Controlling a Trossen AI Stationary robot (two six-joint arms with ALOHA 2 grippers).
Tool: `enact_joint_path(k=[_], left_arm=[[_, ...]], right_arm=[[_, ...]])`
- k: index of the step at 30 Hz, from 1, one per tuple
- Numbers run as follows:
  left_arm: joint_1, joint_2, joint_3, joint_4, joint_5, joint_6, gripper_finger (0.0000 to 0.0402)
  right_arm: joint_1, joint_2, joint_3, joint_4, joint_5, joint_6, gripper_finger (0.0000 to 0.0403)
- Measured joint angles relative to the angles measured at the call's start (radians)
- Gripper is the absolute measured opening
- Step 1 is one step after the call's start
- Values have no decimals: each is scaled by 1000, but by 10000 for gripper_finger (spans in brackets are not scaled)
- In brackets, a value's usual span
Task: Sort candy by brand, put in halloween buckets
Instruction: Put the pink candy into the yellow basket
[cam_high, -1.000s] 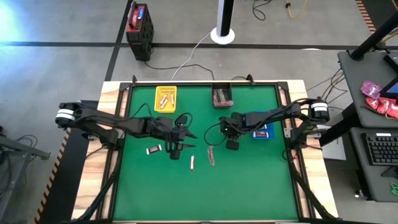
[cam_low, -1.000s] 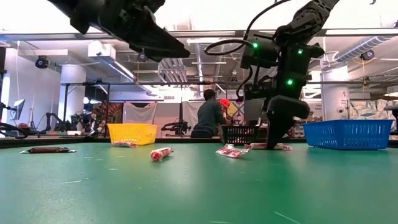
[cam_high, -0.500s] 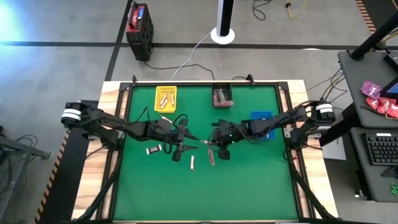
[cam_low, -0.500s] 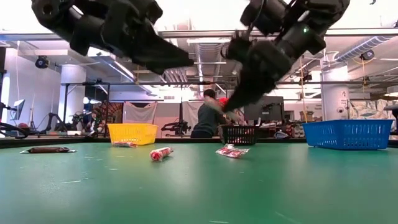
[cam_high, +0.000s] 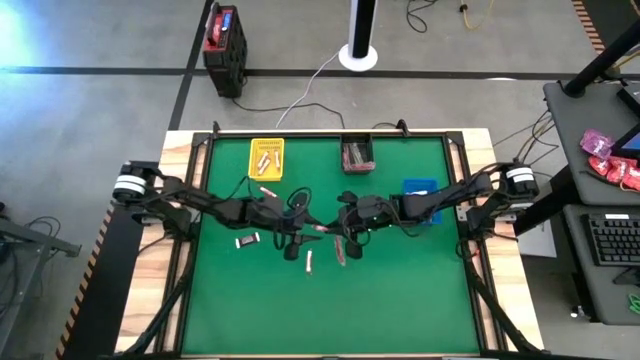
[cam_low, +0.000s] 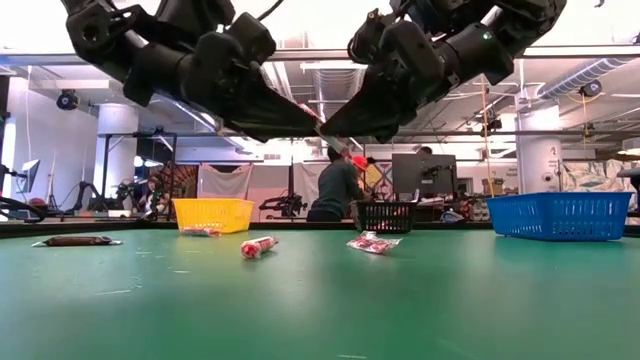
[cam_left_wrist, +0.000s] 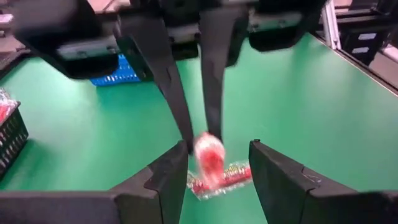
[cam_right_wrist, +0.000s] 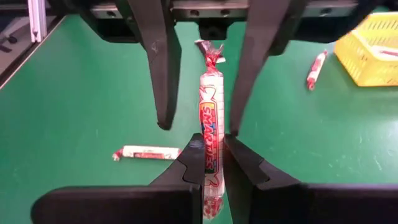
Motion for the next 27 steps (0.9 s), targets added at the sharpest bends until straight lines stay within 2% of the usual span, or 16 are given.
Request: enact_joint_path(k=[11,15,22,27], left_arm=[[1,55,47,12,1,22,146],[1,26,39,20,10,32,112],[5,12,31,-28,9,35,25],[5,12,31,-29,9,35,24]], right_arm=[[1,0,0,-25,-1,-1,26],[0,0,0,-39,1,-1,30],[0,0,0,-42,-1,-8,38],[0,0,0,-42,-1,25,48]])
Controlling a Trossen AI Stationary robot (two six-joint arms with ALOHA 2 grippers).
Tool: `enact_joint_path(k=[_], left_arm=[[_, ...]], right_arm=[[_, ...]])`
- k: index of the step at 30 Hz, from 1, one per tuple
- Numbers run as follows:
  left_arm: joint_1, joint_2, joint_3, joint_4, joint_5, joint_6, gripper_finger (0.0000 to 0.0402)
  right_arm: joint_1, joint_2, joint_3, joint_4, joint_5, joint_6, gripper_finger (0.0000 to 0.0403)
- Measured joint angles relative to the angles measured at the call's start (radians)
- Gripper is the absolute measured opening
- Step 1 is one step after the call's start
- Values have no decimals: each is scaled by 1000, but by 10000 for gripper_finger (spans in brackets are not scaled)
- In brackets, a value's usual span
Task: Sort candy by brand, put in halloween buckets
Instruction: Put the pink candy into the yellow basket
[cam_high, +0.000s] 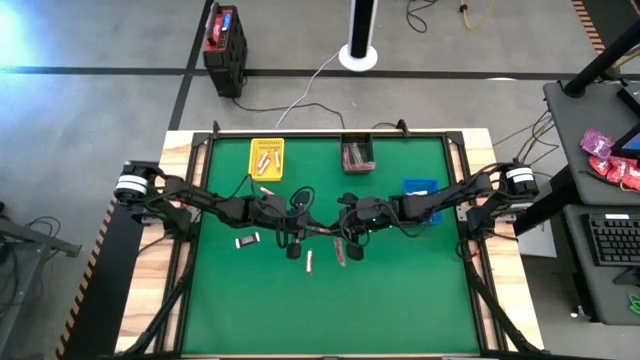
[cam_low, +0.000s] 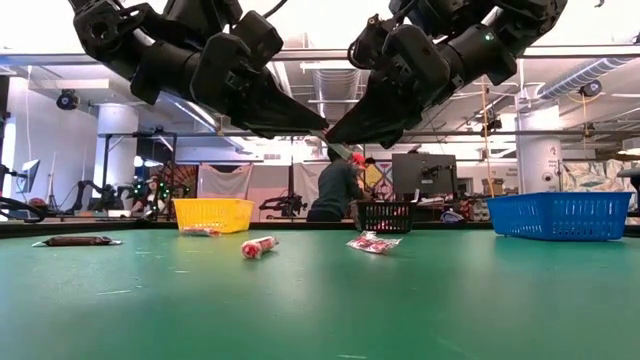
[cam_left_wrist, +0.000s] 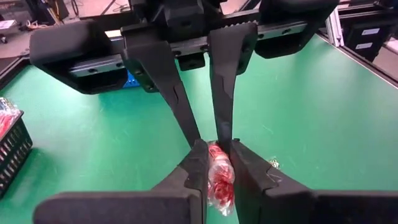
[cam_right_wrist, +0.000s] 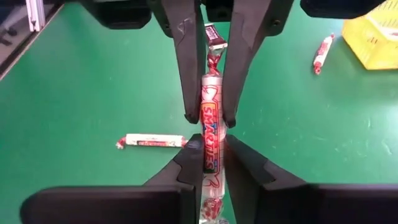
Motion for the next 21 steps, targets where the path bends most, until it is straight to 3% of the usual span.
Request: enact_joint_path(k=[9,12,16,19,21], left_arm=[[31,-27,42,-112,-3,0,33],[60,-77,93,-350,-50,2,34],[122,-166,188,-781,-213,21,35],[203,-216,243,-1029,-377,23,36],[279,-245,274,-1123,-419,31,36]], right_arm=[[-7,-7,2,-14,33,56,140],[-7,-26,2,-26,110,66,168],[-7,-73,2,-90,251,102,193],[-7,-102,3,-128,291,111,203],[-7,-116,3,-134,291,111,205]])
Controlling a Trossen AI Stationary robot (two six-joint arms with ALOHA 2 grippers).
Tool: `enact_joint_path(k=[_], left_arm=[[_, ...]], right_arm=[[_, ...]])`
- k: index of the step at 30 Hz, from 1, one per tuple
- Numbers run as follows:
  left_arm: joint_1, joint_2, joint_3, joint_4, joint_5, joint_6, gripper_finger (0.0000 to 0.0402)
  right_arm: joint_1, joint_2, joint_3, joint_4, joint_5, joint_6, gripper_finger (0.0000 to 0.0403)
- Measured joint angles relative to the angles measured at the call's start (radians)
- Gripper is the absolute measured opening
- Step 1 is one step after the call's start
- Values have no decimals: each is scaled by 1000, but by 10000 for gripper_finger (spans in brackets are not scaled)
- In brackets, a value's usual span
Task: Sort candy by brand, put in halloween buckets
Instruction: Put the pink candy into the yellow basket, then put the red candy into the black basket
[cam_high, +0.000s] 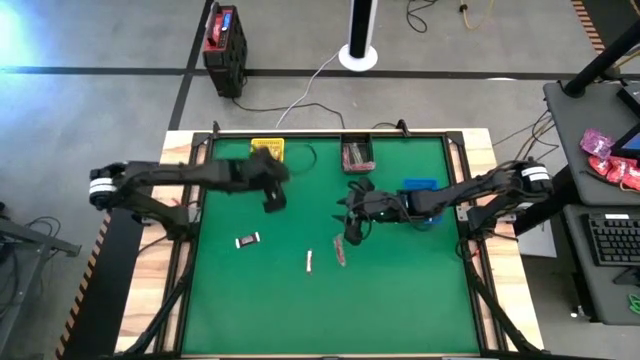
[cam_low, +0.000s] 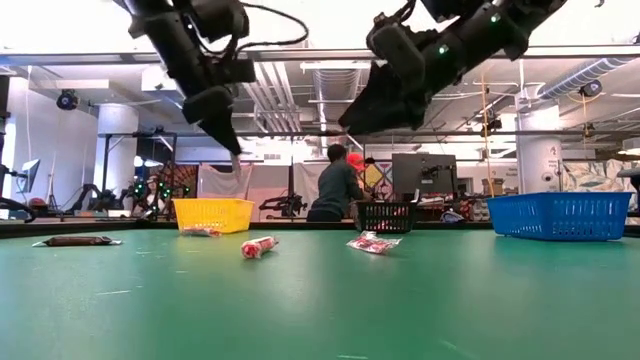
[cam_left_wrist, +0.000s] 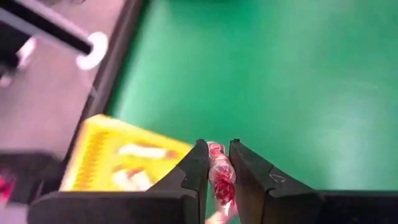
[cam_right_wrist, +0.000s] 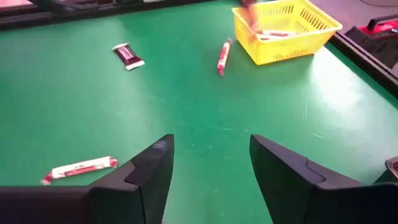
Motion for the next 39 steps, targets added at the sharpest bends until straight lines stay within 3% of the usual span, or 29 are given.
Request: enact_joint_path(k=[3,9,14,28,35,39], left_arm=[[123,-27,21,-42,16,28,37],[353,-18,22,-30,228,109,37],[439,42,21,-20,262,125,49],[437,112,20,-19,263,132,170],[357,54,19,-8,437,60,176],[248,16,14,51,470,14,169]], right_arm=[[1,-4,1,9,0,0,205],[0,16,1,-1,-1,23,206],[1,31,1,-13,-3,35,206],[0,33,1,-46,-4,109,206],[18,33,1,-121,-60,323,205],[46,41,62,-302,-85,419,200]])
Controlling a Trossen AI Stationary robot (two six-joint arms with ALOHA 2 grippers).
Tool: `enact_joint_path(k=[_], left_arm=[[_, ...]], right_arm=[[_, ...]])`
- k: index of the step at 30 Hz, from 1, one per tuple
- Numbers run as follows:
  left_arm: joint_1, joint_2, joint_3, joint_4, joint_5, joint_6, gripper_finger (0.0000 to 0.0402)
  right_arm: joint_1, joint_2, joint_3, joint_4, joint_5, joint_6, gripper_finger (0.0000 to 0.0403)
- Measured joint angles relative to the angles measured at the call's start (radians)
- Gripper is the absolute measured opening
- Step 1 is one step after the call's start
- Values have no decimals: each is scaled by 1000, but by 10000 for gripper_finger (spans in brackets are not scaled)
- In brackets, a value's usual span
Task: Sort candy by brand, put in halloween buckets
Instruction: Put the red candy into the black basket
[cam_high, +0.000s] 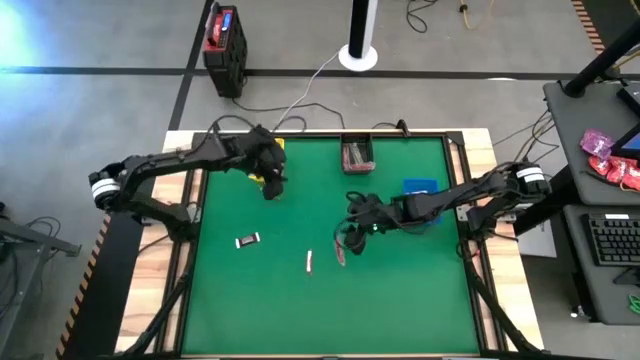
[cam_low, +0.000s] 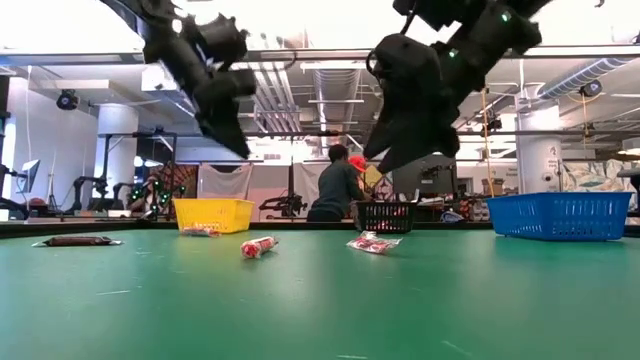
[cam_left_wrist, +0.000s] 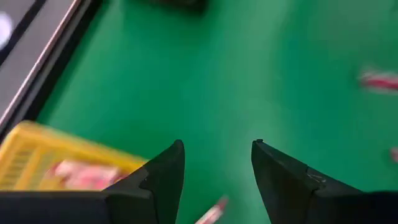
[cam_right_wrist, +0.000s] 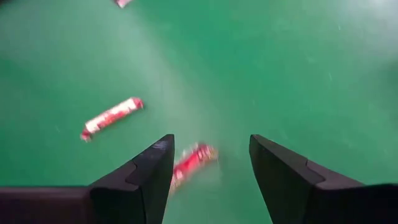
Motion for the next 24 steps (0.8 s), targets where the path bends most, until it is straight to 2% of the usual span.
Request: enact_joint_path(k=[4,6,10,14,19,24], left_arm=[[-128,-26,-22,112,-6,-35,165],[-186,-37,-26,156,-41,-59,164],[-273,-66,-26,196,-199,-106,164],[-318,-109,-26,195,-323,-112,164],[-327,-181,-26,166,-341,-109,164],[-328,-286,-26,105,-415,-116,164]], right_arm=[[28,20,110,-212,14,99,188],[39,39,162,-298,9,149,182],[62,121,279,-397,5,188,176],[80,235,402,-511,5,198,181],[80,368,525,-686,6,255,196],[81,453,568,-670,1,278,209]])
